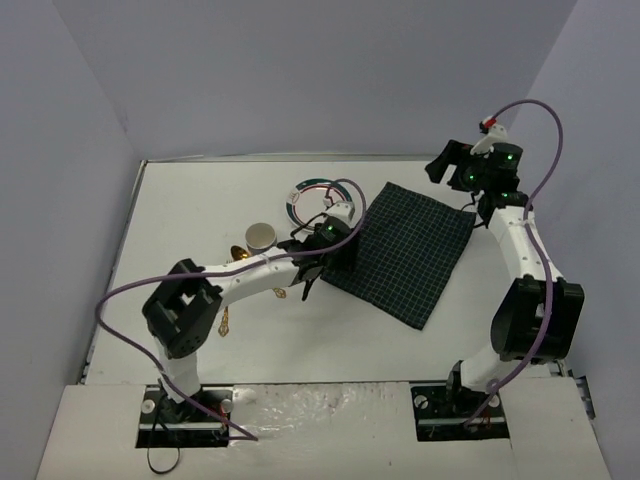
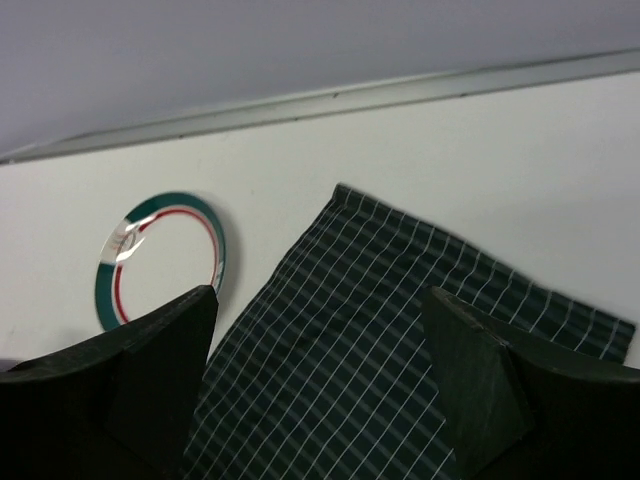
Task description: Set the dinner table for one person
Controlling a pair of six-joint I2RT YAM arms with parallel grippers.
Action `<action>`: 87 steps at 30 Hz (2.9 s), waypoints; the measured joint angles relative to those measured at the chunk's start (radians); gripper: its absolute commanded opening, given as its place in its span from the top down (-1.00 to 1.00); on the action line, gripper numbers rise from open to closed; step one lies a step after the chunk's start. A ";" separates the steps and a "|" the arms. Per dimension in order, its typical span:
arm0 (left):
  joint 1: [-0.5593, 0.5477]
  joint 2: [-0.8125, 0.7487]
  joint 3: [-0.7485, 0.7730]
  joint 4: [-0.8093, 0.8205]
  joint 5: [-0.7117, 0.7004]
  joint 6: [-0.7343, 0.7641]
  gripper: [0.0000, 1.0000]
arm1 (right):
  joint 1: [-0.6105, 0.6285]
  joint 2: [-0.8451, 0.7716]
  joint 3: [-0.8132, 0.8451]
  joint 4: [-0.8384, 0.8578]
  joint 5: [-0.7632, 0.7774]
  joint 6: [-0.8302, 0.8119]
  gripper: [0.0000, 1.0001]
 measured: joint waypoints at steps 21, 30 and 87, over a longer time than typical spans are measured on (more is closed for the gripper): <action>0.337 -0.731 -0.064 -0.396 -0.234 0.149 -0.94 | 0.298 -0.618 -0.498 0.062 0.110 0.168 -1.00; 0.619 -0.822 -0.222 -0.469 -0.168 0.204 -0.94 | 0.397 -0.336 -0.457 0.118 0.135 0.311 -0.70; 0.784 -0.866 -0.287 -0.485 -0.121 0.269 -0.94 | 0.434 0.450 -0.125 0.436 0.056 0.698 1.00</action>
